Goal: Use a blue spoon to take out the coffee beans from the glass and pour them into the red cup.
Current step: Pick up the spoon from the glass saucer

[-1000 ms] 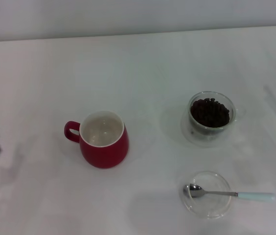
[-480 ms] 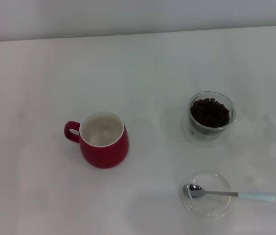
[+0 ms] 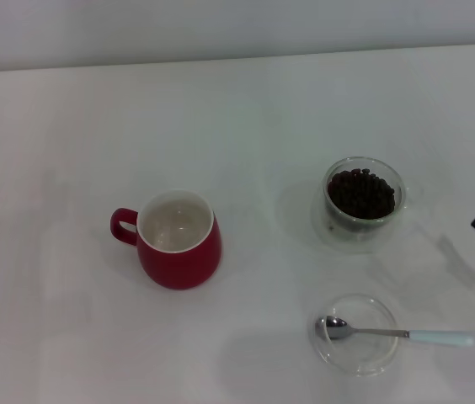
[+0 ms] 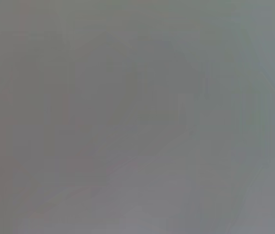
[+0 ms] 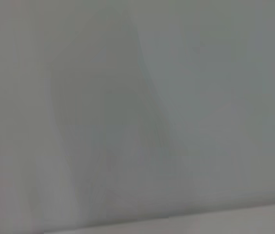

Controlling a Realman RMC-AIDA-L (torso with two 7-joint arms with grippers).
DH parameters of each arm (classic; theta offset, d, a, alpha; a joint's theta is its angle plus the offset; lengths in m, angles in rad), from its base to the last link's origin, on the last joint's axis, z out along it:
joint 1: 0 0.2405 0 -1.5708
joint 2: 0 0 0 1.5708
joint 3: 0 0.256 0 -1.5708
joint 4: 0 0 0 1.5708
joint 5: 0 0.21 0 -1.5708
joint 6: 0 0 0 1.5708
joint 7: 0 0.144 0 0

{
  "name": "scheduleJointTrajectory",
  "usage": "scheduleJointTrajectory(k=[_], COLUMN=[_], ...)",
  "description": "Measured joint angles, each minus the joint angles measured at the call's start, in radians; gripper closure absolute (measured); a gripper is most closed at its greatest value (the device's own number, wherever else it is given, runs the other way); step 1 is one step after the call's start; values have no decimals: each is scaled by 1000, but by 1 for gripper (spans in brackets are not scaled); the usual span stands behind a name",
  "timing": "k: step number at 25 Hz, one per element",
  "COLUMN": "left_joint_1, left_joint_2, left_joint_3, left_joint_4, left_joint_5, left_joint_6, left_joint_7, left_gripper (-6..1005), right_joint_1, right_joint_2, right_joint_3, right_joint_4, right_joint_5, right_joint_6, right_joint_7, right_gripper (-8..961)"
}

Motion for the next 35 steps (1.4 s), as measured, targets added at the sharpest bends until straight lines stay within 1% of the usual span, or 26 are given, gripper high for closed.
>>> scheduleJointTrajectory(k=[3, 10, 12, 16, 28, 32, 35], left_joint_1=[-19, -24, -25, -22, -25, -26, -26], left_joint_2=[0, 0, 2, 1, 0, -1, -2], left_joint_3=[-2, -3, -3, -3, -3, -3, -3], left_joint_4=[-8, -18, -31, -36, -35, -32, -31], left_joint_5=[-3, -35, -49, -64, -63, -63, -63], left_joint_6=[-19, -21, -22, -27, -56, -57, -57], left_joint_7=[0, -4, -26, -67, -69, -69, -69], left_gripper=[210, 210, 211, 211, 214, 218, 219], right_joint_1=[-6, -11, -11, -15, -85, -119, -129], right_joint_2=[-1, -2, -2, -6, 3, 6, 7], right_joint_3=[-7, -11, -11, -6, -7, -4, -5], right_joint_4=[23, 91, 100, 118, 110, 85, 85], right_joint_5=[-36, -115, -118, -121, -123, -139, -153], right_joint_6=[-24, -89, -89, -90, -91, -94, -100], right_joint_7=[23, 130, 148, 245, 467, 481, 490], right_gripper=[88, 88, 88, 88, 88, 87, 87])
